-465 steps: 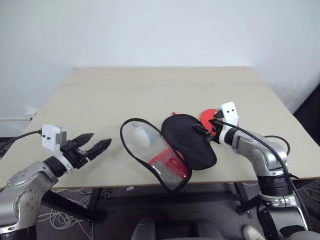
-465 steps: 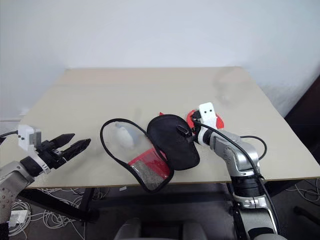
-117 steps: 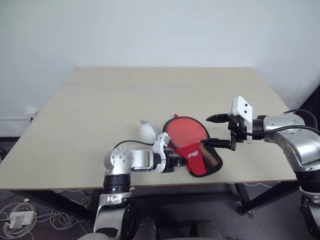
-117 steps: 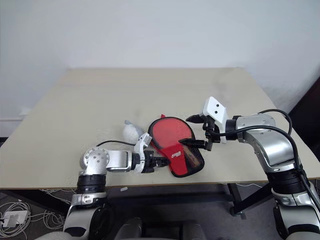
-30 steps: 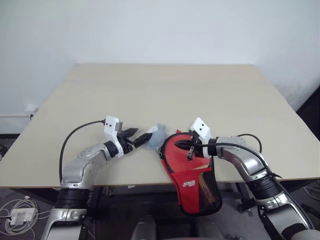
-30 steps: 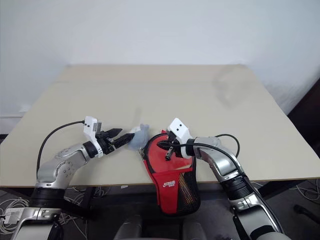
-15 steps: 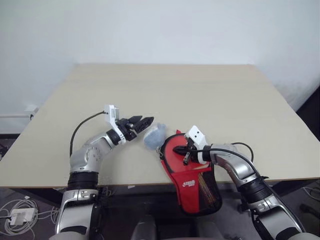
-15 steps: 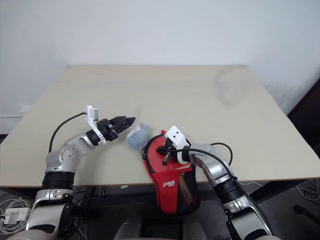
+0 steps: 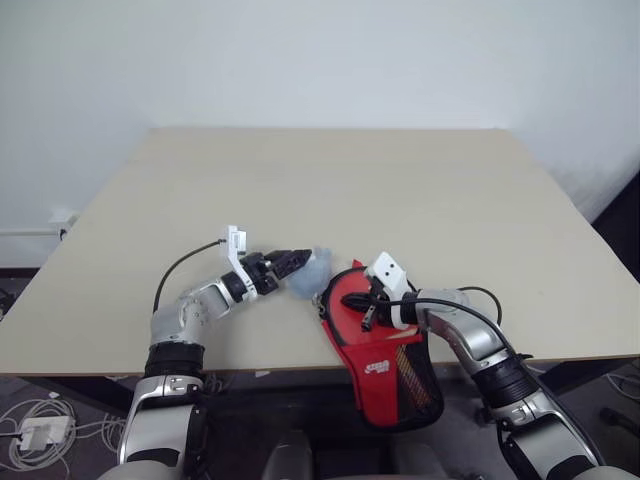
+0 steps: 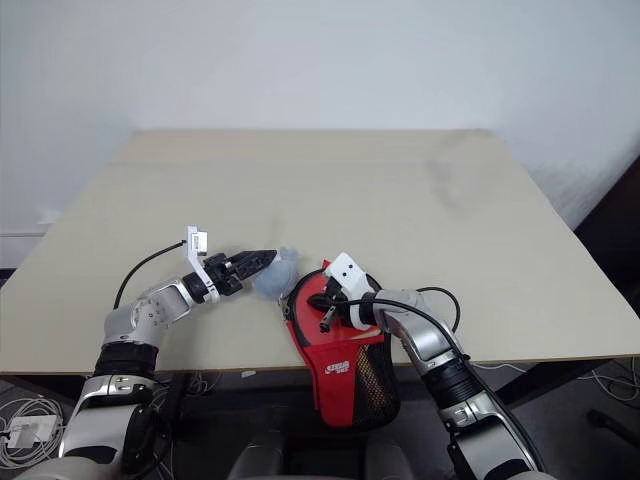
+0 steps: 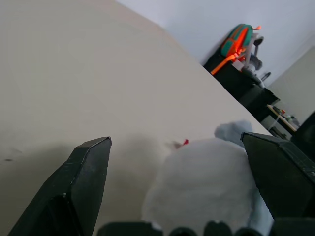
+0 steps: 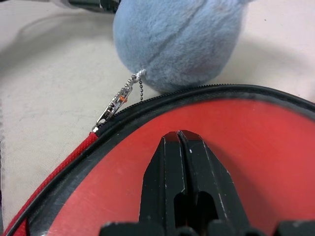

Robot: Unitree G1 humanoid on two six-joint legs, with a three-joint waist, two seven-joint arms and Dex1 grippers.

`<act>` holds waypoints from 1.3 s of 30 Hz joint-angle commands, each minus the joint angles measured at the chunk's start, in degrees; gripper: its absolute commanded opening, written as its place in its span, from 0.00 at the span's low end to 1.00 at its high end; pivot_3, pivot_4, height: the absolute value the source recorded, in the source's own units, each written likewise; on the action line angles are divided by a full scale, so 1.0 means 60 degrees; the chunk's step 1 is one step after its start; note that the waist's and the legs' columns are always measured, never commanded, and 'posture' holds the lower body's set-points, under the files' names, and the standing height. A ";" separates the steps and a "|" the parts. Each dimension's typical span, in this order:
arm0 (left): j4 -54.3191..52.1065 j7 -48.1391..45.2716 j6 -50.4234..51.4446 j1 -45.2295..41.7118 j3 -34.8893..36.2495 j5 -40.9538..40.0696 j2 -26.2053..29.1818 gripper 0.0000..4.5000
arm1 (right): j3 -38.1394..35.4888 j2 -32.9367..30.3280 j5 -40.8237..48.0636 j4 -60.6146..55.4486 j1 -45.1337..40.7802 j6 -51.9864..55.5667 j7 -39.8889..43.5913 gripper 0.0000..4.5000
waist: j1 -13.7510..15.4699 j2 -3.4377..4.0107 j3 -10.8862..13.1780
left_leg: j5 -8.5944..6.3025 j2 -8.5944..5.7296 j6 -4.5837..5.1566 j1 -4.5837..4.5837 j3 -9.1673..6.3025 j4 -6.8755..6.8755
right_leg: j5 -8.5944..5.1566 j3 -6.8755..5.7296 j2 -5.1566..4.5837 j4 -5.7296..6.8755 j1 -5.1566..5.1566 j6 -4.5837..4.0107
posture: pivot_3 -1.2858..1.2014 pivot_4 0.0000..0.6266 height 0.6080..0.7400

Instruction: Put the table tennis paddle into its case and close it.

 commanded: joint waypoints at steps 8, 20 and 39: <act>-0.0345 -0.0609 0.0999 0.0201 -0.0228 -0.0041 -0.0195 0.73 | -0.0048 0.0082 0.0011 -0.0290 0.0047 0.0144 -0.0076 0.00 | -0.0001 0.0000 -0.0001 | 0.0000 0.0000 0.0000 0.0002 0.0000 0.0000 | 0.0000 0.0000 0.0000 0.0001 0.0001 0.0000 | 0.52 0.00 0.57; -0.0469 -0.0602 0.1025 0.0252 -0.0412 0.0172 -0.0308 0.25 | -0.0104 0.0161 -0.0002 -0.0205 0.0040 0.0143 -0.0161 0.00 | 0.0002 0.0000 -0.0004 | 0.0000 0.0000 0.0000 0.0006 -0.0002 0.0004 | 0.0001 -0.0002 0.0000 0.0002 0.0010 -0.0001 | 0.52 0.00 0.57; -0.0677 -0.0546 0.1137 -0.0193 -0.0360 0.0170 -0.0292 0.13 | -0.0048 0.0204 -0.0044 0.0016 0.0085 0.0159 -0.0204 0.00 | 0.0003 -0.0001 -0.0005 | 0.0000 0.0000 0.0000 0.0007 -0.0004 0.0008 | 0.0001 -0.0004 0.0000 0.0002 0.0016 -0.0001 | 0.52 0.00 0.57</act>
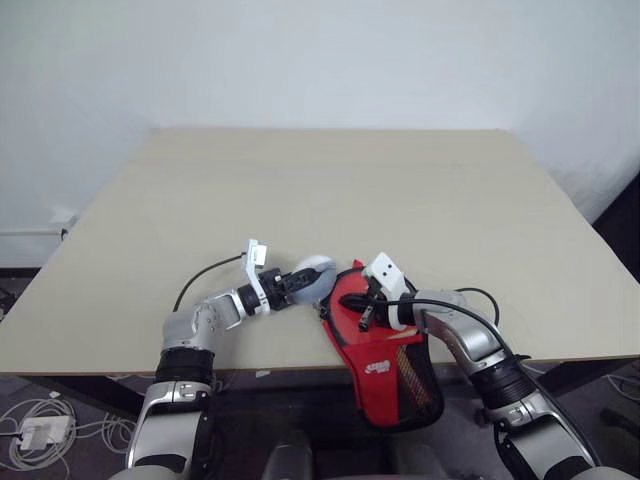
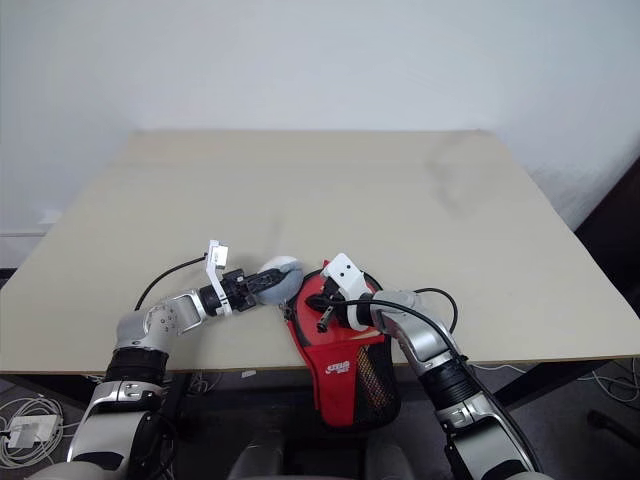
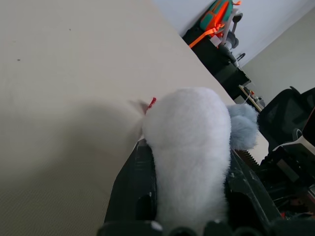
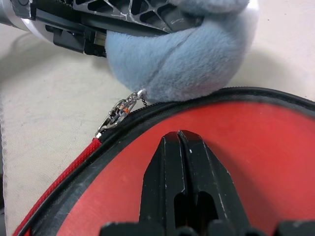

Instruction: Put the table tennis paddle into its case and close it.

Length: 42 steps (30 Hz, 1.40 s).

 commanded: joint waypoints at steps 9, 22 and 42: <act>-0.0532 -0.0173 -0.0382 -0.0640 -0.0157 0.0264 0.0125 0.08 | -0.0022 -0.0118 -0.0158 0.0290 0.0130 -0.0136 0.0000 0.00 | -0.0001 0.0000 -0.0001 | 0.0000 0.0000 0.0000 0.0010 -0.0001 0.0003 | 0.0000 -0.0002 0.0000 0.0000 0.0012 0.0000 | 0.52 0.00 0.57; 0.0538 -0.0650 -0.1546 -0.1235 -0.0702 0.1462 0.0696 0.08 | 0.0083 -0.0261 -0.0232 0.0288 0.0162 -0.0101 0.0084 0.00 | 0.0000 -0.0001 -0.0001 | 0.0000 0.0000 0.0000 0.0015 -0.0005 0.0005 | 0.0000 -0.0009 0.0000 0.0000 0.0020 0.0000 | 0.52 0.00 0.57; 0.3793 0.0308 -0.4544 -0.2984 -0.1350 0.3621 0.0327 0.08 | 0.0170 -0.0218 -0.0254 0.0178 0.0244 -0.0015 0.0143 0.00 | 0.0007 -0.0001 -0.0011 | 0.0006 -0.0001 0.0011 0.0025 -0.0010 0.0011 | -0.0006 -0.0018 0.0000 0.0003 0.0035 0.0019 | 0.52 0.00 0.57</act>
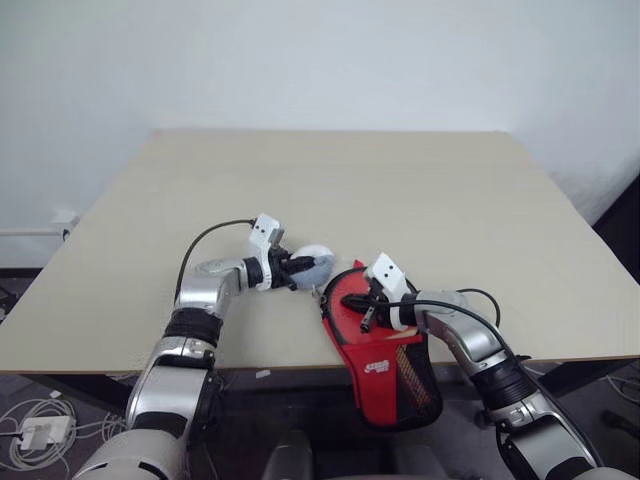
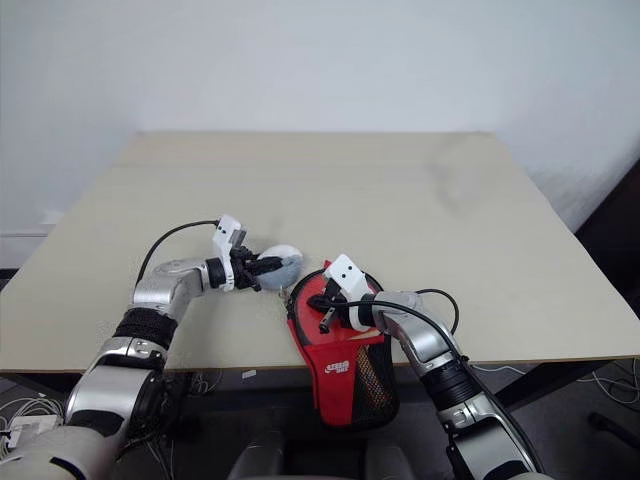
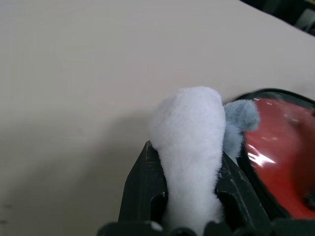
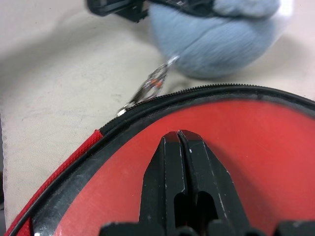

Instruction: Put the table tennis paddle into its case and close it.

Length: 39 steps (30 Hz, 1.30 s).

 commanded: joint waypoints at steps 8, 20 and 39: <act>0.1585 0.1342 -0.1580 -0.1215 0.0350 0.0631 -0.0488 0.08 | 0.0174 -0.0105 -0.0142 0.0006 0.0236 0.0242 0.0036 0.00 | 0.0007 0.0000 -0.0010 | 0.0005 -0.0001 0.0006 0.0002 -0.0003 0.0003 | -0.0010 -0.0004 0.0000 0.0000 0.0007 0.0031 | 0.52 0.00 0.57; 0.3030 0.2461 -0.2387 -0.2192 0.0332 0.1279 -0.1200 0.08 | 0.0231 -0.0046 -0.0147 -0.0079 0.0305 0.0266 0.0018 0.00 | 0.0159 -0.0001 -0.0021 | 0.0009 -0.0004 0.0012 0.0011 -0.0011 0.0022 | 0.0000 -0.0011 0.0000 0.0000 0.0025 0.0047 | 0.52 0.00 0.57; 0.4077 0.3286 -0.2943 -0.3147 0.0348 0.1976 -0.1867 0.08 | 0.0075 -0.0216 -0.0297 0.0031 0.0405 0.0095 -0.0250 0.00 | 0.0280 -0.0002 -0.0021 | 0.0009 -0.0008 0.0011 0.0009 -0.0011 0.0034 | 0.0004 -0.0011 0.0000 -0.0001 0.0029 0.0053 | 0.52 0.00 0.57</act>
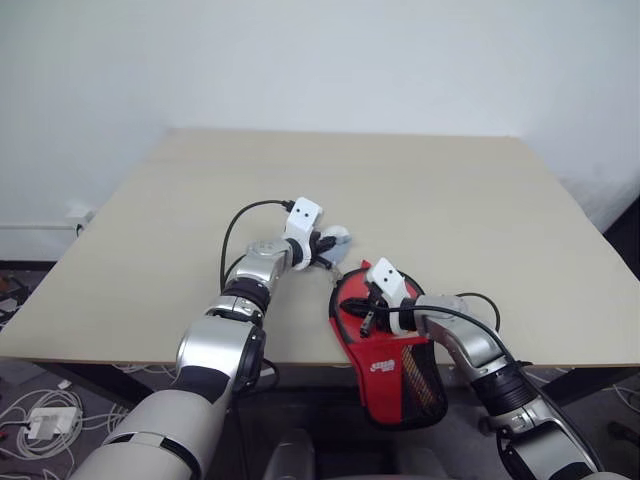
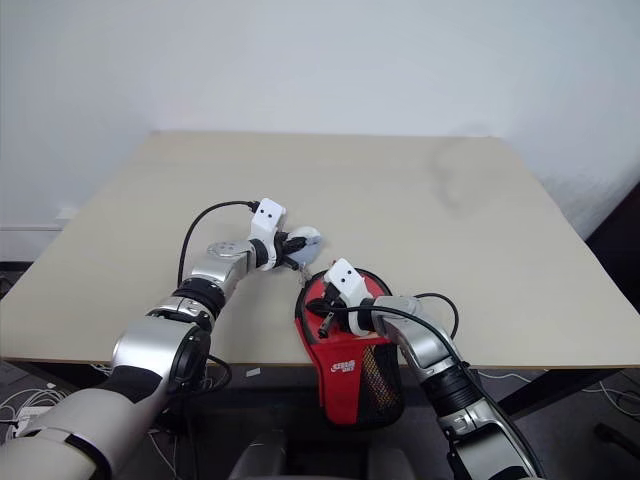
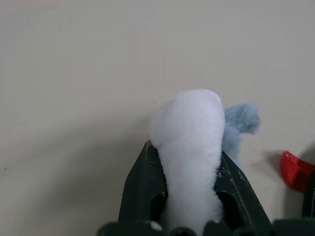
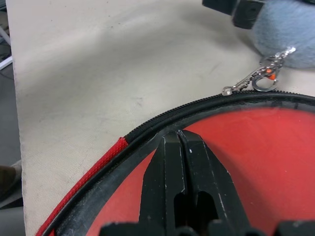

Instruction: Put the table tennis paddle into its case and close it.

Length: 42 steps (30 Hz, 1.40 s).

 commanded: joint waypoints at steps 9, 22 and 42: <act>-0.0226 -0.0054 -0.0359 -0.0443 0.0226 0.0087 0.0007 0.08 | -0.0198 -0.0917 -0.0214 0.0237 0.0247 -0.0080 0.0238 0.00 | -0.0001 0.0000 0.0000 | 0.0000 0.0000 0.0000 -0.0003 0.0000 -0.0001 | 0.0000 0.0001 0.0000 -0.0001 -0.0002 0.0000 | 0.52 0.00 0.57; -0.0205 -0.0038 -0.0384 -0.0485 0.0267 0.0196 0.0129 0.08 | -0.0166 -0.0530 -0.0269 0.0997 0.0447 -0.0914 0.0090 0.00 | -0.0078 -0.0001 -0.0001 | 0.0000 0.0000 0.0000 -0.0001 0.0000 -0.0009 | 0.0000 0.0002 0.0000 -0.0003 -0.0004 0.0001 | 0.52 0.00 0.57; 0.0397 0.1328 -0.0461 -0.1088 0.0346 0.0542 -0.0255 0.08 | -0.0363 -0.0146 -0.0425 0.1299 0.0742 -0.1284 -0.0061 0.00 | -0.0136 -0.0049 -0.0032 | 0.0001 0.0001 0.0000 0.0005 0.0000 -0.0018 | -0.0001 0.0001 0.0002 -0.0003 -0.0004 0.0001 | 0.52 0.00 0.57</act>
